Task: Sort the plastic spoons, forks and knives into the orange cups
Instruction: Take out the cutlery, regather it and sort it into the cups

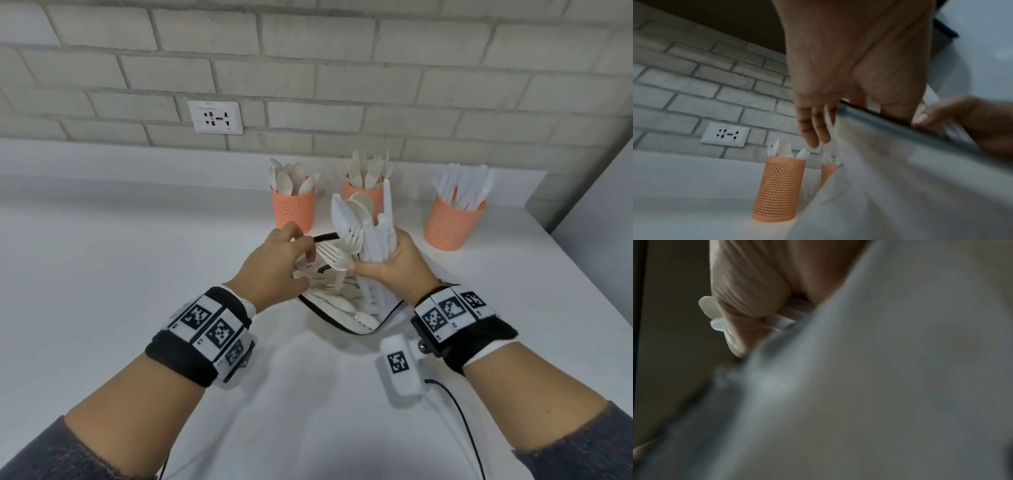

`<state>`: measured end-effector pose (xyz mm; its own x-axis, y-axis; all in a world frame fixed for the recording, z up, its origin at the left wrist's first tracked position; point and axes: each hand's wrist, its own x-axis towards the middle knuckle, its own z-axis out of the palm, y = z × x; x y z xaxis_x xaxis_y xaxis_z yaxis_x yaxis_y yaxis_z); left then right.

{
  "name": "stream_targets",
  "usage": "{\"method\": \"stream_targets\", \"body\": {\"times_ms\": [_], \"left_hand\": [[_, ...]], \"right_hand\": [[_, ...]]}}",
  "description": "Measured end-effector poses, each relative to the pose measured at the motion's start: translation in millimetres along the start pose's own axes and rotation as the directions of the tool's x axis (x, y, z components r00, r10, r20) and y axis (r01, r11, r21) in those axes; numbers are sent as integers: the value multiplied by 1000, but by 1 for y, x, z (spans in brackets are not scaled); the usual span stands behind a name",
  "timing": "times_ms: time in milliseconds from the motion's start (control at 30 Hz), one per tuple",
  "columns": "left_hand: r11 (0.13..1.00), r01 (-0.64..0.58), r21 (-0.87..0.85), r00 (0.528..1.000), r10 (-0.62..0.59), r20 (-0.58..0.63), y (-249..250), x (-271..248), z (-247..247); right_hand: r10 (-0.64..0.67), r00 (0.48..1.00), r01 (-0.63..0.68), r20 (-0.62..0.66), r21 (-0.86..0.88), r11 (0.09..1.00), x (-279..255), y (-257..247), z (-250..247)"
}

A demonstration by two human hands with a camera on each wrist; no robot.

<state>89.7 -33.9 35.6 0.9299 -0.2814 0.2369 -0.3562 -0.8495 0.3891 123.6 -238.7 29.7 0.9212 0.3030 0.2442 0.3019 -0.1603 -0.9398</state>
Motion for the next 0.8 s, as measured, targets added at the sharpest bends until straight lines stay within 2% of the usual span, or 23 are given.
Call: {"method": "stream_targets", "body": {"times_ms": [33, 100, 133, 200, 300, 367, 433, 533, 633, 700, 767, 800], "left_hand": [[997, -47, -68, 999, 45, -25, 3, 1, -2], [948, -79, -310, 993, 48, -105, 12, 5, -8], [920, -66, -387, 994, 26, -107, 17, 9, -9], [914, -25, -405, 999, 9, -41, 26, 16, -7], [958, 6, -288, 996, 19, 83, 30, 24, 3], [978, -21, -208, 990, 50, 135, 29, 29, 6], [991, -57, -122, 987, 74, 143, 31, 33, 10], [994, -106, -11, 990, 107, 93, 37, 39, 19], [986, -113, 122, 988, 98, 124, 39, 45, 27], [955, -106, 279, 966, 32, 258, 36, 45, 32], [908, -177, 380, 896, -11, 444, 30, 41, 39], [919, -176, 352, 862, -29, 506, 29, 37, 41]], "right_hand": [[-4, 1000, 4, -9, 42, 999, 0, -2, -1], [-13, 1000, 15, -20, 93, 996, -1, -5, -1], [-19, 1000, 21, -21, 96, 995, -1, -6, -1], [-23, 999, 26, -29, 100, 995, -4, -6, -1], [-3, 995, 15, -96, 131, 991, -11, -6, -8], [2, 990, 25, -140, 188, 982, -16, -9, -16], [14, 984, 34, -176, 263, 964, -20, -13, -24], [57, 972, 21, -228, 328, 945, -18, -16, -32], [127, 964, -29, -235, 382, 924, -15, -18, -35], [168, 960, -58, -224, 429, 901, -12, -22, -37], [198, 953, -61, -230, 493, 868, -8, -29, -41], [212, 949, -62, -233, 521, 851, -5, -32, -42]]}}
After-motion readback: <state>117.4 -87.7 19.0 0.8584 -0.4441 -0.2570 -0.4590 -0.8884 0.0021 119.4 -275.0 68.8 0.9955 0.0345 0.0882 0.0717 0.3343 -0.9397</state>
